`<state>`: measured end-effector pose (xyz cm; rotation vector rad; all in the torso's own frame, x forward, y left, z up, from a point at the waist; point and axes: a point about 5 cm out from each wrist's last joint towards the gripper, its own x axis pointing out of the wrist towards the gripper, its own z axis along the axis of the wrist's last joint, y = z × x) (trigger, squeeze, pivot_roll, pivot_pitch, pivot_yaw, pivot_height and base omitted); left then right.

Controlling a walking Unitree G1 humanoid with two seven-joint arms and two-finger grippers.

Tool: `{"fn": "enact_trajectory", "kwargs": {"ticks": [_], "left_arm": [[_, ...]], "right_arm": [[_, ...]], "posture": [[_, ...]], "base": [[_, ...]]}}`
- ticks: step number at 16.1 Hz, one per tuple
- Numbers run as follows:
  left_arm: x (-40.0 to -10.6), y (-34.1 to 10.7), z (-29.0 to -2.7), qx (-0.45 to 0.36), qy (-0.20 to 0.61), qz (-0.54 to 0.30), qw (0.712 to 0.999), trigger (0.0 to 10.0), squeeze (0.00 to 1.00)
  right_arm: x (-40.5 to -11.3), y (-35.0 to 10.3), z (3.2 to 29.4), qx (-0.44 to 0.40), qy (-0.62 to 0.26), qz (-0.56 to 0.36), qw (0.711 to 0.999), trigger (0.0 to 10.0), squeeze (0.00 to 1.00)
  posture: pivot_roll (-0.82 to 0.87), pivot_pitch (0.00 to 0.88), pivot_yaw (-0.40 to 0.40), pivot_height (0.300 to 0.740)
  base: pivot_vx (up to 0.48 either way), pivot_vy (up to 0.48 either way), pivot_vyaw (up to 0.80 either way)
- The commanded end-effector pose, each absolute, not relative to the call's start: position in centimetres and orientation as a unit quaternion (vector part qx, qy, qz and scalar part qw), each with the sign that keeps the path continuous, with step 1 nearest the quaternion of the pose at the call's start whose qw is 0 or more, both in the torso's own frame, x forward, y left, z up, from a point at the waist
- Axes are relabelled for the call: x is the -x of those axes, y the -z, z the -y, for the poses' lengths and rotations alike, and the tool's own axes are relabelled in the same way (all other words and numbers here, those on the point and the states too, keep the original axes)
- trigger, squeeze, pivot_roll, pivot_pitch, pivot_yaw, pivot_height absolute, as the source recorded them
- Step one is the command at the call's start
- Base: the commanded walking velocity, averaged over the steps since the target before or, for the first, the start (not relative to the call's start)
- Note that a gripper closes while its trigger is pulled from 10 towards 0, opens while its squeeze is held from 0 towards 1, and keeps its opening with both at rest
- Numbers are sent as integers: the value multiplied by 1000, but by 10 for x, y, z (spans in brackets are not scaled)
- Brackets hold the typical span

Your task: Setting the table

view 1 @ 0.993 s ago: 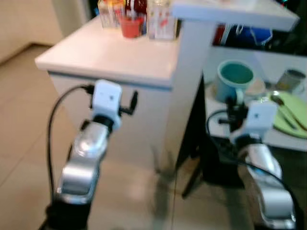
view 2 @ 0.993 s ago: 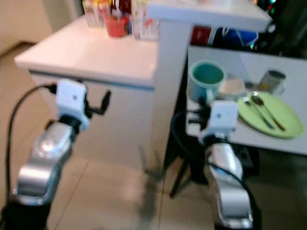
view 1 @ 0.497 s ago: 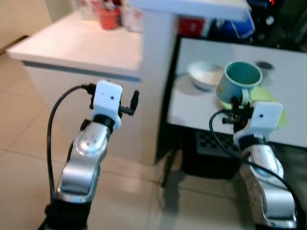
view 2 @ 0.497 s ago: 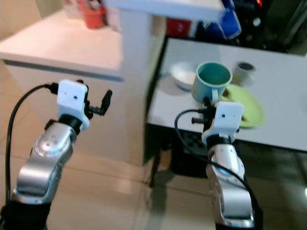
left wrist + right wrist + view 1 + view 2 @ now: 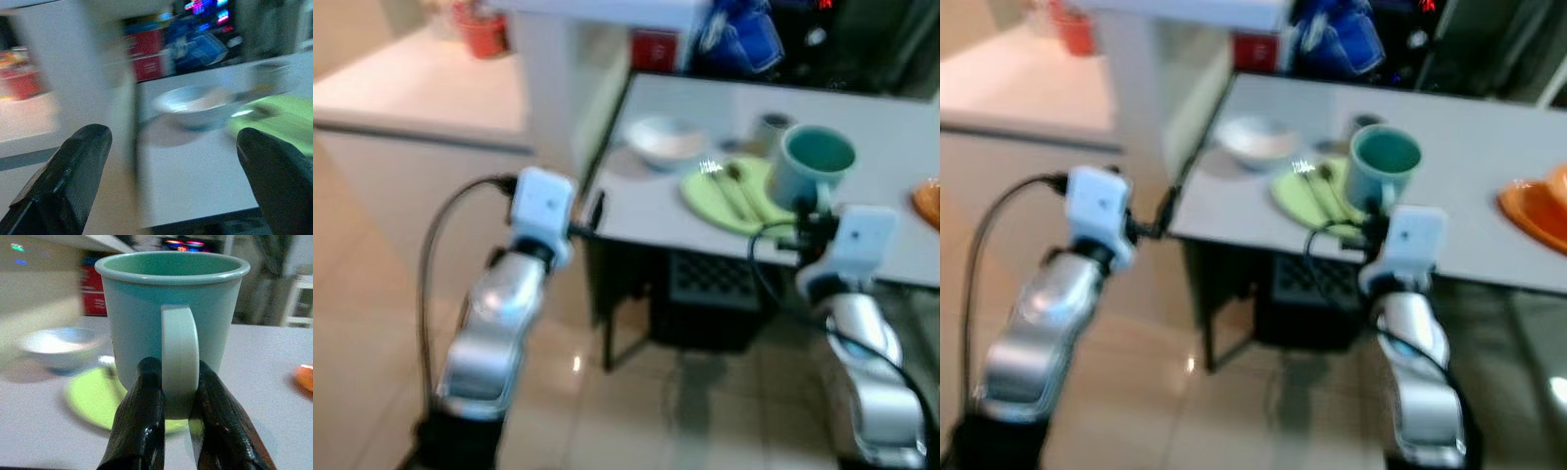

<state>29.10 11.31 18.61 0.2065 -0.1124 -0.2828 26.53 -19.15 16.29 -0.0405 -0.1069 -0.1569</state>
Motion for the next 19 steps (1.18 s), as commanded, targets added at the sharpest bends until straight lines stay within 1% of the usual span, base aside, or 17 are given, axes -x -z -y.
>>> {"fn": "enact_trajectory", "kwargs": {"ticks": [1,17,19], "left_arm": [[-292,-189,-117,-112,139,61,982,10000,0],[-293,-189,-118,-114,134,63,982,10000,0],[-294,-189,-121,-107,117,59,986,10000,0]], "right_arm": [[-267,-169,193,17,85,65,994,10000,0],[-268,-169,191,7,84,59,995,10000,0],[-268,-169,191,7,84,59,995,10000,0]], "posture": [[-49,0,-9,740],[-48,0,-12,740],[-49,0,-11,740]], "base": [[0,-450,0],[0,-451,0],[0,-161,0]]}}
